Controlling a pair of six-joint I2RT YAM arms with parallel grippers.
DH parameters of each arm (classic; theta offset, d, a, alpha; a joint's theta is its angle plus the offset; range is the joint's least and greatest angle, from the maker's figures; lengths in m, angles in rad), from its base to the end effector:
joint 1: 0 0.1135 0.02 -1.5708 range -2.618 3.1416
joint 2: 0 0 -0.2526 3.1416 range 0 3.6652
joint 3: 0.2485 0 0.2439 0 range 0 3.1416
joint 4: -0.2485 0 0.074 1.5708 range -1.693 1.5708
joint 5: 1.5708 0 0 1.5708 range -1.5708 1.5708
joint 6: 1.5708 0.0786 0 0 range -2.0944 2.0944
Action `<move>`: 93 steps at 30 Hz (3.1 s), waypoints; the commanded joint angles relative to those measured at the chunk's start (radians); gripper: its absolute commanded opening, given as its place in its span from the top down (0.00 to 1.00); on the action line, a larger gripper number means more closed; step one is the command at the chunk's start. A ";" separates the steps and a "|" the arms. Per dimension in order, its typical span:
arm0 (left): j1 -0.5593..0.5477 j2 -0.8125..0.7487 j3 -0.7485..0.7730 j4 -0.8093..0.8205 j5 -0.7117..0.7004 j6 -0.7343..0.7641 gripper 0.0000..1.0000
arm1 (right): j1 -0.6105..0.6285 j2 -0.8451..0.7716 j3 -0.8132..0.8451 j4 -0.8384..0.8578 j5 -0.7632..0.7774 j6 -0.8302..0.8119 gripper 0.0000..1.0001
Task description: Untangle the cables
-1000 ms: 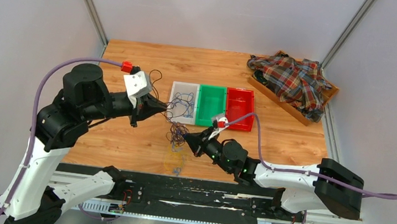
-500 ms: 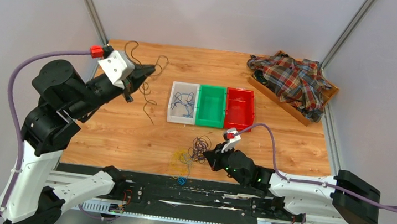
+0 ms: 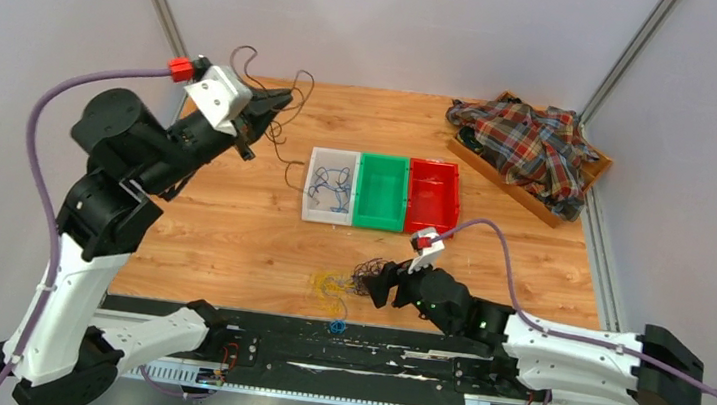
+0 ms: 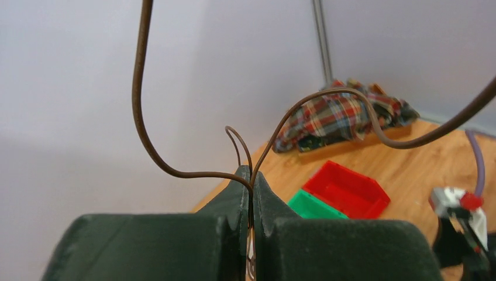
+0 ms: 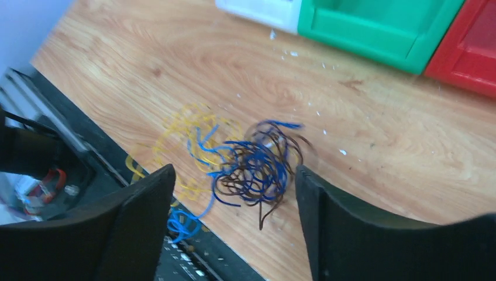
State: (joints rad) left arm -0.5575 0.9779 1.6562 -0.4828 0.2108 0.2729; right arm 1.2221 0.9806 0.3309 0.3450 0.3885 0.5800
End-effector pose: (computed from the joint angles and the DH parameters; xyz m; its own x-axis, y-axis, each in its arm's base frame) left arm 0.1383 -0.1056 0.5473 0.3451 0.0954 -0.9337 0.6215 0.7222 0.3035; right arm 0.1113 0.2191 0.1841 -0.4947 0.1236 -0.8602 -0.5681 0.7031 0.4277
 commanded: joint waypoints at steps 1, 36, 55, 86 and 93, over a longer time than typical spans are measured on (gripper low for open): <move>0.007 0.037 -0.063 -0.043 0.101 -0.023 1.00 | 0.000 -0.148 0.077 -0.185 0.042 -0.035 0.22; -0.208 1.017 0.321 0.191 0.111 -0.051 0.99 | -0.576 -0.397 0.174 -0.578 0.363 0.081 0.51; -0.246 1.130 0.218 0.200 -0.023 -0.031 0.99 | -0.587 -0.441 0.168 -0.599 0.325 0.074 0.55; -0.191 0.949 0.226 -0.228 0.108 0.090 0.26 | -0.632 -0.272 0.269 -0.578 0.232 0.014 0.39; -0.139 0.793 0.073 -0.381 0.190 0.192 0.12 | -0.741 0.028 0.373 -0.360 0.041 -0.045 0.33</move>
State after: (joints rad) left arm -0.7265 1.9045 1.8465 -0.7460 0.3397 0.3748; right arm 0.5297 0.8963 0.6346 -0.1741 0.5480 0.5880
